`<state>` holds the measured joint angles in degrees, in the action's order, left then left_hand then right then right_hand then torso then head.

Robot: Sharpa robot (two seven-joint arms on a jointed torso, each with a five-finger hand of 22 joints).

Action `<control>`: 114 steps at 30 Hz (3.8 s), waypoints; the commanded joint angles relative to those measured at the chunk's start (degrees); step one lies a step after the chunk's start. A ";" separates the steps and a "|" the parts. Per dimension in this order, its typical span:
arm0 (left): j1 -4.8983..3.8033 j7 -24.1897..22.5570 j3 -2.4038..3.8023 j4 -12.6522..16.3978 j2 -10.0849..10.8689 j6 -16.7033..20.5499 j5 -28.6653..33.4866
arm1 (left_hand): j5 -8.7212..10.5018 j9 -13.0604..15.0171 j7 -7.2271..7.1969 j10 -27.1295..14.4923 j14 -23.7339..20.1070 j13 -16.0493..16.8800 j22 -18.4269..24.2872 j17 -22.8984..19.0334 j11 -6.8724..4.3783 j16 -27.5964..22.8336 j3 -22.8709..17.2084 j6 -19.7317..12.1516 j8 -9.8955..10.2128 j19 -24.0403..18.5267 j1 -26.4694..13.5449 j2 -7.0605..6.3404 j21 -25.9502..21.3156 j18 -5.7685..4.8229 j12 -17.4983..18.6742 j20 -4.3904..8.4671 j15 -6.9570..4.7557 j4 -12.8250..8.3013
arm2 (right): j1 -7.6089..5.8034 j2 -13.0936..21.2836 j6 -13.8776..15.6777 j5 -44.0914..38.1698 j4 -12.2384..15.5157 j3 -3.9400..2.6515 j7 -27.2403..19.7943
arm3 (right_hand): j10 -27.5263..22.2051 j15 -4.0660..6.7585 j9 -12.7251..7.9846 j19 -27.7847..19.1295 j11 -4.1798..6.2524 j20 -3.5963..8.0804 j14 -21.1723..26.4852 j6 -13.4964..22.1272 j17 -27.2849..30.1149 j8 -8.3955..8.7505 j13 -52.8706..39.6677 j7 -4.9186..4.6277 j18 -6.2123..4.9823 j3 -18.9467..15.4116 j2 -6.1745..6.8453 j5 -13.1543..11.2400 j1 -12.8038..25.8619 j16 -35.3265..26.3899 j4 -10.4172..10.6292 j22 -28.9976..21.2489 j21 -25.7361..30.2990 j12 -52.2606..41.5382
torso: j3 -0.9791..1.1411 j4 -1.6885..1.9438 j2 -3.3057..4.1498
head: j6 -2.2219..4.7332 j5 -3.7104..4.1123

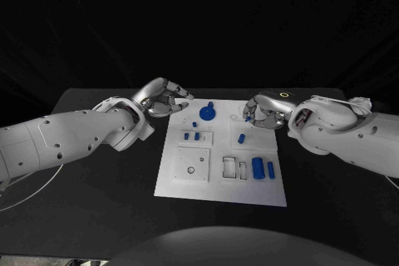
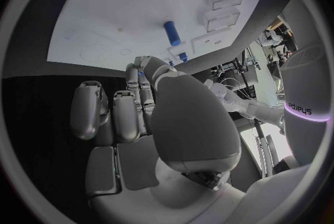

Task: Assemble the parts on the task board

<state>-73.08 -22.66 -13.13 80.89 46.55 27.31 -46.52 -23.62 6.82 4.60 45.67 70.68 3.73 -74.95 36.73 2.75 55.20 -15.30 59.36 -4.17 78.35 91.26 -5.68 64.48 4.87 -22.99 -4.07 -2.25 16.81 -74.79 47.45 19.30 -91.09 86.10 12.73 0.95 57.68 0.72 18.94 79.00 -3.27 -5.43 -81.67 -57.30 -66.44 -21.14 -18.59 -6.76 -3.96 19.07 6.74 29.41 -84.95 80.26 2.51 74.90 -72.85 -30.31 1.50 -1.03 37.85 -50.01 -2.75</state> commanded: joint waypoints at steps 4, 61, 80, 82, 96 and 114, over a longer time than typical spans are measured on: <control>0.23 -0.26 0.02 0.02 -0.11 -0.43 -0.01 | 0.40 -0.08 0.39 0.44 -3.30 -0.04 -6.19 -3.73 0.14 -4.12 -0.88 -0.16 -0.14 -3.64 -0.49 -0.67 -6.83 1.43 0.40 -0.35 0.44 -0.11 | -0.05 -1.28 -0.66 0.87 4.19 -0.04 -0.58 | 0.04 0.23 0.33 0.20 0.28 0.11 -0.27 -0.15 -0.10 -0.03 0.10 0.04 -0.34 -0.11 -0.01 -1.20 0.50 0.02 -0.30 9.42 -0.31 0.48 | -0.03 0.10 -0.24 | 0.01 -0.92; 1.26 2.10 -0.04 -1.26 -1.84 -2.36 -0.08 | 0.68 -0.13 1.14 1.51 -4.09 0.07 -5.43 -4.98 1.13 -5.83 -1.35 -0.33 -0.09 -5.29 -1.24 -0.30 -10.32 1.82 0.08 -0.97 1.17 -0.09 | 5.13 -13.57 -15.32 -7.85 5.18 -0.03 8.76 | 0.49 0.18 0.29 -0.20 0.19 0.11 0.02 0.80 1.04 2.00 0.47 -0.14 -0.54 0.46 0.20 -2.34 0.63 -0.47 -1.17 9.12 0.62 1.19 | -0.63 1.08 -2.22 | 0.01 -4.62; 1.37 2.47 -0.05 -1.72 -2.07 -2.99 -0.14 | 0.40 -0.15 1.19 1.35 -4.21 0.04 -5.36 -5.10 1.21 -5.99 -1.50 -0.41 -0.06 -5.45 -1.20 -0.16 -10.71 1.87 0.14 -1.06 1.27 -0.15 | 5.57 -13.38 -10.82 -7.86 5.49 -0.03 7.80 | 0.96 0.24 0.32 -0.04 0.30 0.13 -0.12 0.17 0.96 2.65 0.57 -0.03 -0.51 0.52 0.16 -4.06 1.02 -0.42 -1.30 9.14 0.58 1.41 | -0.63 1.12 -2.25 | 0.01 -4.24; 1.38 2.53 -0.05 -1.68 -2.09 -3.04 -0.14 | 0.34 -0.15 1.20 1.33 -4.23 0.03 -5.36 -5.12 1.22 -6.02 -1.53 -0.42 -0.06 -5.46 -1.16 -0.14 -10.74 1.87 0.15 -1.07 1.27 -0.17 | 5.59 -13.46 -10.67 -7.84 5.43 -0.03 7.72 | 0.97 0.24 0.32 -0.06 0.31 0.13 -0.11 0.17 0.99 2.66 0.57 -0.03 -0.52 0.53 0.16 -4.07 1.01 -0.43 -1.31 9.13 0.60 1.41 | -0.65 1.15 -2.26 | 0.01 -4.17; 1.39 3.00 -0.06 -1.22 -1.97 -3.16 -0.43 | 0.14 -0.16 1.23 1.27 -4.27 0.03 -5.38 -5.18 1.26 -6.09 -1.64 -0.46 -0.05 -5.45 -1.00 -0.12 -10.76 1.87 0.17 -1.11 1.30 -0.23 | 5.97 -14.06 -11.65 -7.44 4.97 -0.02 7.62 | 1.23 0.27 0.32 -0.14 0.35 0.15 -0.04 0.09 1.21 2.84 0.55 -0.03 -0.56 0.51 0.20 -4.31 1.10 -0.53 -1.36 9.08 0.78 1.36 | -0.65 1.11 -2.31 | 0.01 -4.26; 1.39 3.33 -0.07 -0.94 -1.85 -3.21 -0.45 | -0.49 -0.21 1.33 1.08 -4.28 0.02 -5.43 -5.32 1.36 -6.19 -1.97 -0.73 0.05 -5.47 -0.40 -0.19 -10.96 1.90 0.22 -1.18 1.35 -0.35 | 6.97 -14.43 -12.61 -7.64 4.56 -0.02 8.00 | 1.27 0.28 0.30 -0.26 0.35 0.16 -0.03 0.13 1.27 2.99 0.56 -0.02 -0.61 0.52 0.21 -4.44 1.16 -0.55 -1.37 9.01 1.00 1.39 | -0.65 1.15 -2.27 | 0.01 -3.90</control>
<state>-71.68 -19.35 -13.24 79.77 44.80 24.74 -46.83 -23.95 6.66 5.61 46.79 66.56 3.74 -74.91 31.49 3.87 49.24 -16.93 58.74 -4.17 73.18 90.44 -6.03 53.92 5.81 -22.96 -4.99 -1.13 16.43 -67.90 33.12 7.85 -98.01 90.71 12.72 8.97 58.58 0.93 19.17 79.00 -2.98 -5.43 -81.88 -56.79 -65.20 -18.48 -17.95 -6.64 -3.96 19.54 6.97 25.15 -84.28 80.03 1.43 74.94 -72.16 -29.03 0.87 0.10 35.57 -50.00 -6.73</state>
